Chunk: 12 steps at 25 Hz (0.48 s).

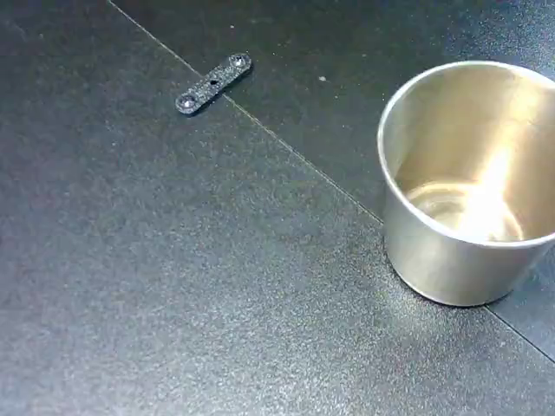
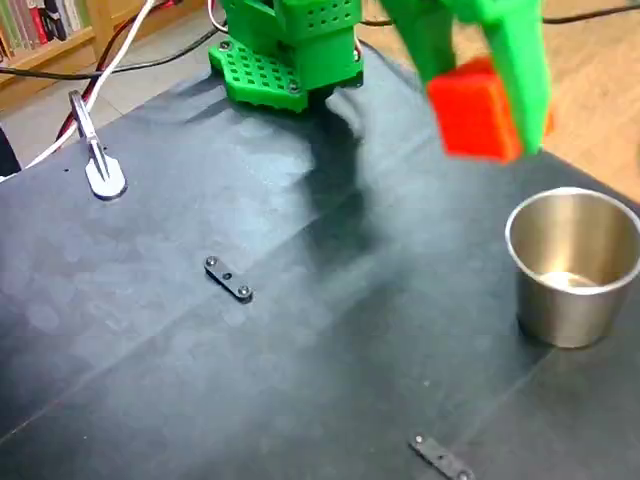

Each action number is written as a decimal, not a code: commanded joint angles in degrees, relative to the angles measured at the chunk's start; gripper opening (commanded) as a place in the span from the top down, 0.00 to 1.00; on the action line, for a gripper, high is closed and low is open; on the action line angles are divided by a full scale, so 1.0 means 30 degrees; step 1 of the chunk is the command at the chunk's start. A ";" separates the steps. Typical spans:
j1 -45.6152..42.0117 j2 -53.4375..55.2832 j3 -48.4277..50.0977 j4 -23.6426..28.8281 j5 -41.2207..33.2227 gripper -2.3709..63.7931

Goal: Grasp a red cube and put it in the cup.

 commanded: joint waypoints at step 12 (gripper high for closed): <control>-0.3047 -0.0674 -0.0352 -0.0205 0.4951 0.97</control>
